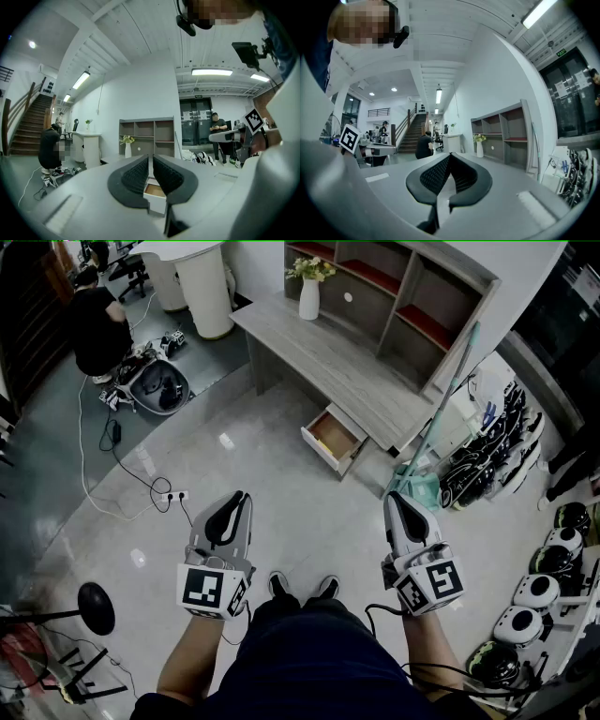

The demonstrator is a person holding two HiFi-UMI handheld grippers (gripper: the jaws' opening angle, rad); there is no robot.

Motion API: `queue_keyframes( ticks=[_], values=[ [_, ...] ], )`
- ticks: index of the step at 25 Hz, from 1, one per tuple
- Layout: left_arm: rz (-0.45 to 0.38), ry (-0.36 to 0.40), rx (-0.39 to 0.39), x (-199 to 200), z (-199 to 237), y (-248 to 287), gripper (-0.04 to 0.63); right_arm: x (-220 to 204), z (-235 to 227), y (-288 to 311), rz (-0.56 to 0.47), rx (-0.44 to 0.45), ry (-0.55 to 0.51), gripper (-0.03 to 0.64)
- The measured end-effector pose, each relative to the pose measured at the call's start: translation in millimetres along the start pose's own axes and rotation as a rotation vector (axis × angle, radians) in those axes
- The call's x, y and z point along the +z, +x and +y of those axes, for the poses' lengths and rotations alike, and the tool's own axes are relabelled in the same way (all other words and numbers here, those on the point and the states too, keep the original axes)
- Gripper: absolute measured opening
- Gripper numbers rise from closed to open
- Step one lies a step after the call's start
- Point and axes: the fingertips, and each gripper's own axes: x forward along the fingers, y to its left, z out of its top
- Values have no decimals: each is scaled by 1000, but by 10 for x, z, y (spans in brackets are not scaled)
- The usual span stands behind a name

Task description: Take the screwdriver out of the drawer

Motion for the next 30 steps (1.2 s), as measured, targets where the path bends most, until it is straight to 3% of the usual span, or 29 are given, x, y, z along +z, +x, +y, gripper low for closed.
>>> queue_keyframes(
  ticks=[14,19,30],
  values=[
    [-19,-36,-21,-52,625,-165,32,28,223,233,-12,-132,-11,6],
    [-26,-66,-36,-55,746,-111,32,81,245,294,-9,-173,-61,6],
    [-23,-54,-6,-80,920,315,32,101,-150,683,-49,-183,-44,6]
  ],
)
